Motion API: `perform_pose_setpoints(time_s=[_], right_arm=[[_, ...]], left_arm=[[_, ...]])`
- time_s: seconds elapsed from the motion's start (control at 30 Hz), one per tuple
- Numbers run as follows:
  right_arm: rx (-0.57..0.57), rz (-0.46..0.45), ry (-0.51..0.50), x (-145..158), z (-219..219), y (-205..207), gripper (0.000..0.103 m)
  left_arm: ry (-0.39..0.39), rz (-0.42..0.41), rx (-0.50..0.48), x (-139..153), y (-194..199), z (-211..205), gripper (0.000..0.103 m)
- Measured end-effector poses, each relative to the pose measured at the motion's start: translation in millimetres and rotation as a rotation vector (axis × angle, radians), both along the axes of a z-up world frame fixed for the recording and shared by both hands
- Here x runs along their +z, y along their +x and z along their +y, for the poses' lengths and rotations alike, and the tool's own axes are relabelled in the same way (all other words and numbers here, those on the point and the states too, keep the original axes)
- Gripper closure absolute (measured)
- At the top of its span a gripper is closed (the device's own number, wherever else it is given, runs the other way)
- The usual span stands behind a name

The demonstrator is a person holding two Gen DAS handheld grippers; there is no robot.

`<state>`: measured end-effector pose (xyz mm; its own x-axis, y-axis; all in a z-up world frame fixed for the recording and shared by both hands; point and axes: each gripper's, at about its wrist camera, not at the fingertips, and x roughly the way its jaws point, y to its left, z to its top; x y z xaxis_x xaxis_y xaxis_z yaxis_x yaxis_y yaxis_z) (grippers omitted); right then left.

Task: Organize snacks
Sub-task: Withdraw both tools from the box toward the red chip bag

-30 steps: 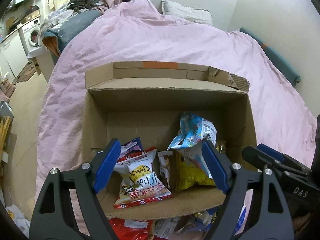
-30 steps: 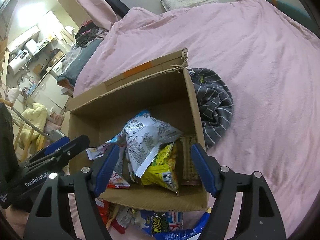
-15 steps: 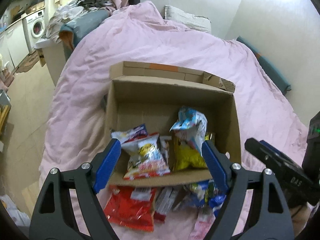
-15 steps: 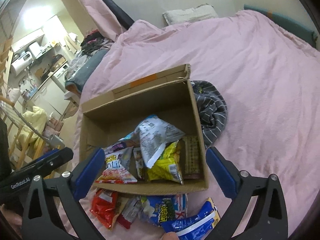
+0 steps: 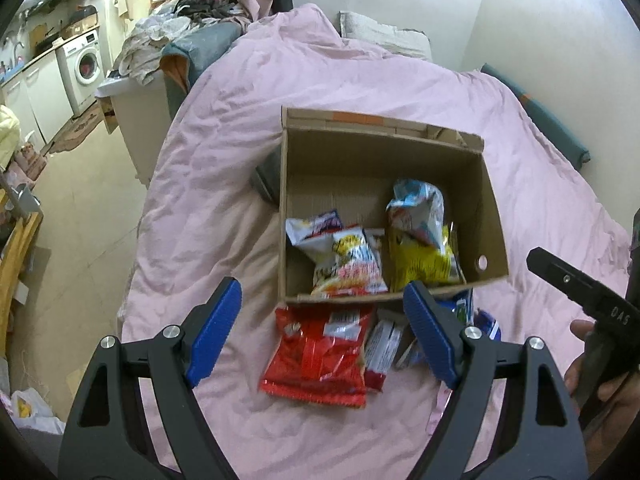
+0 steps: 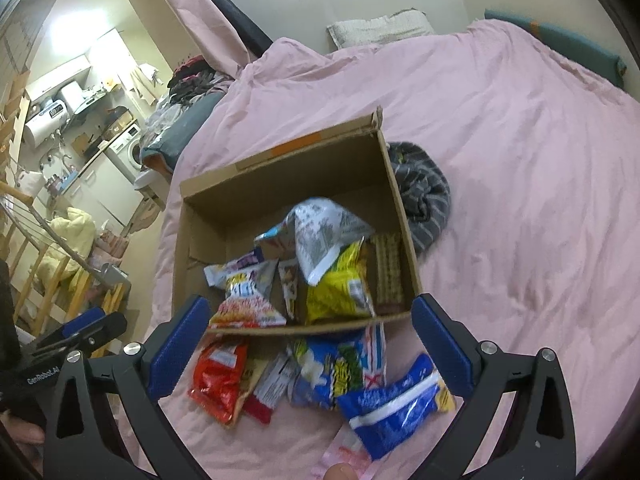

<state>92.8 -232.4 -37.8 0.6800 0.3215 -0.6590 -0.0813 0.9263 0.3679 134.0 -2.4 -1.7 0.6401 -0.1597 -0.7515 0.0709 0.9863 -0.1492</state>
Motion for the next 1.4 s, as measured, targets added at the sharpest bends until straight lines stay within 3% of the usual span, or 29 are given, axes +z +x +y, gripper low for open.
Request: perform_pose_setpoints(time_s=[0.47,0.73,0.9,1.13,1.4], right_arm=[[-0.001,0.093,-0.037,-24,-10,-36,0.0],[-0.083,0.202,-0.036,-48,-42,-43,0.0],[-0.152,0.332,0.033,-74,-61,-36,0.0],[-0.12,0.486,0.117,-109,-49,-17,0.0],[-0.22,0.61,0.316,-149,-64,3,0.003]], left_arm=[[0.035,0.098,-0.009,-40,-20,-5,0.022],[0.06,0.154,0.029,-54,-19,-3,0.022],[0.047,0.173,0.053,-56,-16,2,0.022],[0.017,0.195,0.071,-57,-14,10,0.022],[-0.013,0.224,0.097,-62,-12,20,0.022]])
